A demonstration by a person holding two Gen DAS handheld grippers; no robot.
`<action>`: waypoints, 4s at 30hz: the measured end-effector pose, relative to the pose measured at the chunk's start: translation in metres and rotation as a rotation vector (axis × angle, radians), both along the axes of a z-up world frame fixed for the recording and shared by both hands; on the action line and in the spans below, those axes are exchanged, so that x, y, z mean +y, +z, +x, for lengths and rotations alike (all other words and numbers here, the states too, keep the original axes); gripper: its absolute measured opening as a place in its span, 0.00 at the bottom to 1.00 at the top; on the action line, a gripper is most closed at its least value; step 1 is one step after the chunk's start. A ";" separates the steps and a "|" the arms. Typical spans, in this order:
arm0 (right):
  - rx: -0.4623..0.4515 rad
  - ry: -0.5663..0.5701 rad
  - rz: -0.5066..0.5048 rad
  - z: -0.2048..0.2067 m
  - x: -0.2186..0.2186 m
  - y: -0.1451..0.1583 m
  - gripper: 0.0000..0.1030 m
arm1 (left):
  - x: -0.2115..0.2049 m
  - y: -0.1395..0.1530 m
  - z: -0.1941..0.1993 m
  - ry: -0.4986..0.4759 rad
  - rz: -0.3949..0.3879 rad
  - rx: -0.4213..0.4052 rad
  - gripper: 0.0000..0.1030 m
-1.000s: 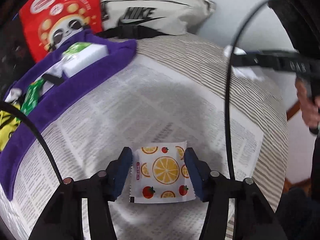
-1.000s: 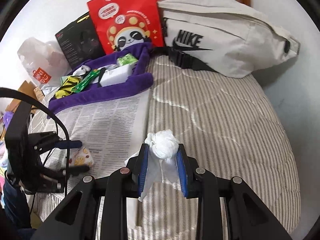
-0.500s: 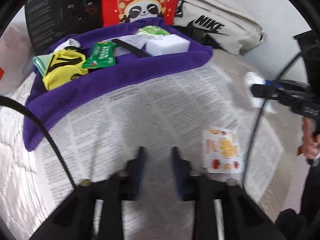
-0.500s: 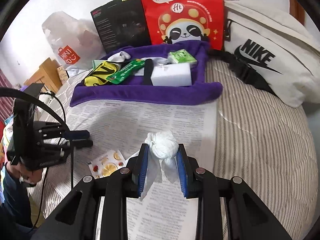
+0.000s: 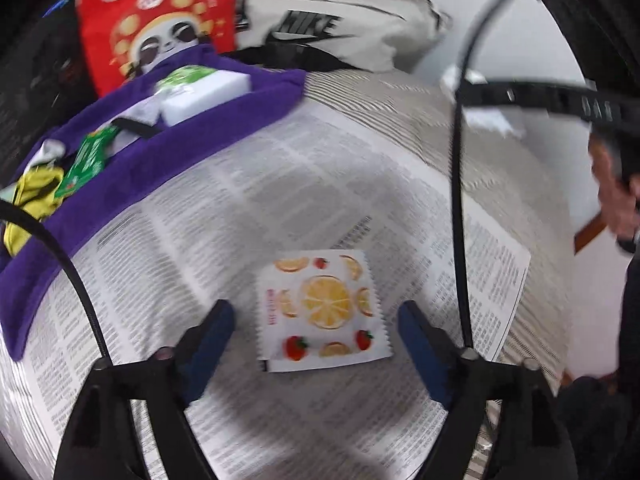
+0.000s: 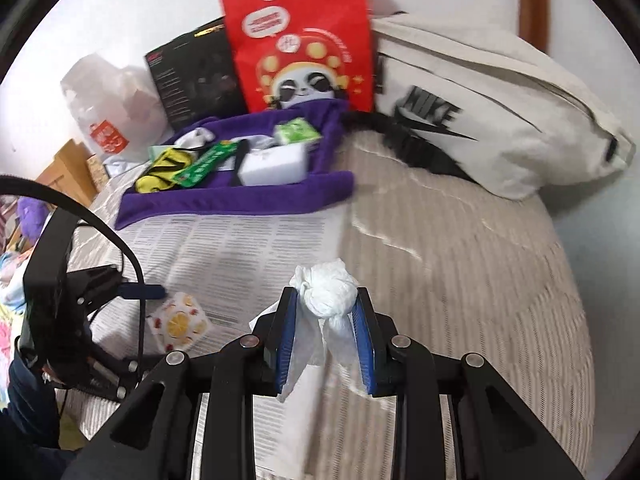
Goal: Organize soft objects
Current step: 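Grasp the orange fruit-print sachet with the left gripper while the right holds the tissue, then carry the sachet and tissue over the purple towel with both grippers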
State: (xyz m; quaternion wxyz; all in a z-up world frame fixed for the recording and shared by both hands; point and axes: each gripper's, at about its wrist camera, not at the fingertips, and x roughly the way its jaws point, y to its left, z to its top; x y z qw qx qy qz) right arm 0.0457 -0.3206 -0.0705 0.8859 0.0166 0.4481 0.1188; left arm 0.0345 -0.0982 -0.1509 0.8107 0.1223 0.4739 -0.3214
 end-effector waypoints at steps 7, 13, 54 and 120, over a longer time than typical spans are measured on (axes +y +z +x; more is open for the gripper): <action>0.028 -0.040 0.008 -0.001 -0.015 -0.012 0.27 | -0.019 -0.007 -0.007 0.000 0.078 -0.053 0.71; 0.038 -0.014 0.016 0.001 -0.004 -0.017 0.27 | -0.009 -0.001 0.002 0.063 0.068 -0.075 0.38; -0.022 0.165 0.043 0.045 0.112 -0.074 0.29 | 0.112 -0.003 0.026 0.555 0.026 -0.155 0.35; -0.049 0.282 0.049 0.150 0.166 0.014 0.28 | 0.141 0.094 0.105 0.539 -0.085 -0.174 0.22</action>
